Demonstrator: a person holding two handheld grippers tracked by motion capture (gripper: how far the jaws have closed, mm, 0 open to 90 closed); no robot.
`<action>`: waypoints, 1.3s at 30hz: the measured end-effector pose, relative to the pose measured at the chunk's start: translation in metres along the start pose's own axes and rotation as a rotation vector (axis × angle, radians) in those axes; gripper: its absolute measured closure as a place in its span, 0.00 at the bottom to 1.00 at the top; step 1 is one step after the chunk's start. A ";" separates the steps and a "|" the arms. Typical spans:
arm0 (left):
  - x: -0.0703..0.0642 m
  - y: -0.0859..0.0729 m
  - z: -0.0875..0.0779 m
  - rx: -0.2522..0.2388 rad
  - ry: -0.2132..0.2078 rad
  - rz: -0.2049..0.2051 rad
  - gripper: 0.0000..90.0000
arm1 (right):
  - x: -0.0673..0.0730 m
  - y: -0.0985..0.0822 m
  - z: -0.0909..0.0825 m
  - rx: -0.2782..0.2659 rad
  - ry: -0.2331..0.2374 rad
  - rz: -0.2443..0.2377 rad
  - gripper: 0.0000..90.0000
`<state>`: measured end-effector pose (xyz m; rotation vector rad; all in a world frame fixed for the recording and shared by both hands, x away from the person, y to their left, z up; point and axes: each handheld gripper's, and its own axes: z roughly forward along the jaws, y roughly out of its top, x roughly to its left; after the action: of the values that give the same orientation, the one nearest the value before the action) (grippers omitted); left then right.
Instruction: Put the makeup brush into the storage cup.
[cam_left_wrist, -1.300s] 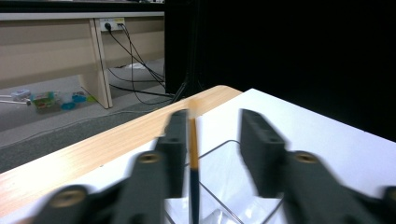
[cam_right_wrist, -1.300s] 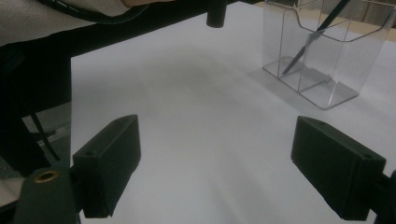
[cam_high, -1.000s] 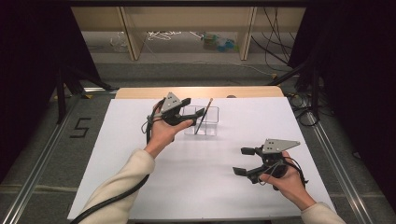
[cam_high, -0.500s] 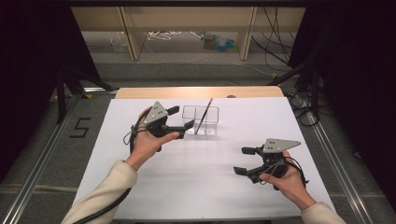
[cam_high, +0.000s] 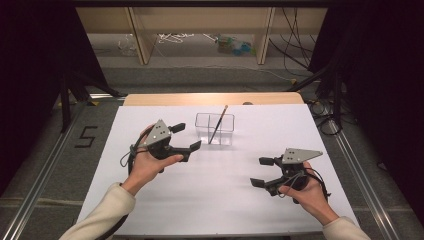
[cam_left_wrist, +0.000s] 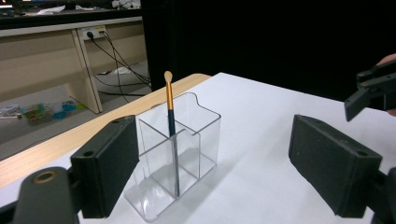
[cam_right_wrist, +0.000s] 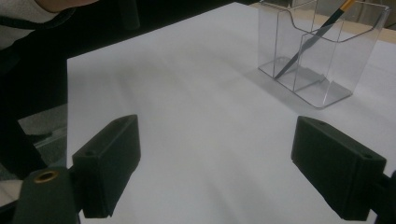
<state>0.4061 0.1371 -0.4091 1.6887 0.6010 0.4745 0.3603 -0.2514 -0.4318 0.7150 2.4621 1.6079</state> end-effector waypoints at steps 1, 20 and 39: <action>-0.001 -0.001 -0.003 0.004 0.002 -0.002 0.17 | 0.000 0.000 0.000 0.001 -0.002 0.000 0.18; -0.013 -0.022 -0.049 0.018 0.014 -0.010 0.17 | 0.000 0.000 0.001 -0.015 0.004 0.007 0.18; -0.020 -0.037 -0.074 0.033 0.052 0.011 0.17 | 0.000 0.000 -0.001 0.009 0.002 0.025 0.18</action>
<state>0.3405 0.1865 -0.4307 1.7161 0.6405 0.5208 0.3597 -0.2518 -0.4317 0.7489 2.4732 1.6075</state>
